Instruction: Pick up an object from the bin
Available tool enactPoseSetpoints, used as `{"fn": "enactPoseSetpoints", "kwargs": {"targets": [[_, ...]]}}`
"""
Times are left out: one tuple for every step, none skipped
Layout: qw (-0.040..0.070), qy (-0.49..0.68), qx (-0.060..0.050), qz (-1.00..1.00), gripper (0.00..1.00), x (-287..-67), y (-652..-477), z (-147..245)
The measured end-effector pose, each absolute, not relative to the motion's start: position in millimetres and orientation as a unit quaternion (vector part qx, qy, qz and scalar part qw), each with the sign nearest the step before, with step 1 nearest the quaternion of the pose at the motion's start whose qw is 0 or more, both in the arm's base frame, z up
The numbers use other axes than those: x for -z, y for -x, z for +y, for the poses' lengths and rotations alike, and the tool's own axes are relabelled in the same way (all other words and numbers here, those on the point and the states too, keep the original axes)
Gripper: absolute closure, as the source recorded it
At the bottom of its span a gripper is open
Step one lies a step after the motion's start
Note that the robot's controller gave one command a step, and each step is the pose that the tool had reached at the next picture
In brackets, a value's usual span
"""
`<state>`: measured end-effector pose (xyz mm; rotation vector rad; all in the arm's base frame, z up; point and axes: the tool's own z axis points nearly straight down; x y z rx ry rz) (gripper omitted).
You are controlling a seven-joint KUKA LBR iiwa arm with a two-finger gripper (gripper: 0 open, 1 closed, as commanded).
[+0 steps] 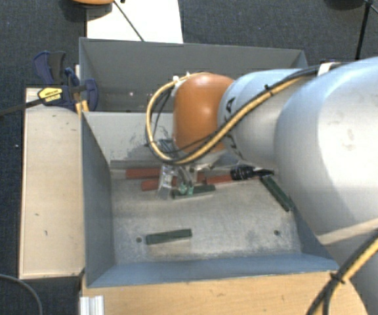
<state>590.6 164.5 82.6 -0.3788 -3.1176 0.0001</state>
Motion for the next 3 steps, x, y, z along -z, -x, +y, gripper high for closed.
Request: {"fn": "enactPoseSetpoints", "kwargs": {"targets": [[0.002,0.138,0.0,-0.99,1.0,-123.9,-577.6,141.5],[-0.002,0.139,0.001,-0.99,1.0,-129.6,-578.0,187.4],[0.0,0.128,-0.001,-0.992,0.0,-110.3,-586.1,183.7]]}}
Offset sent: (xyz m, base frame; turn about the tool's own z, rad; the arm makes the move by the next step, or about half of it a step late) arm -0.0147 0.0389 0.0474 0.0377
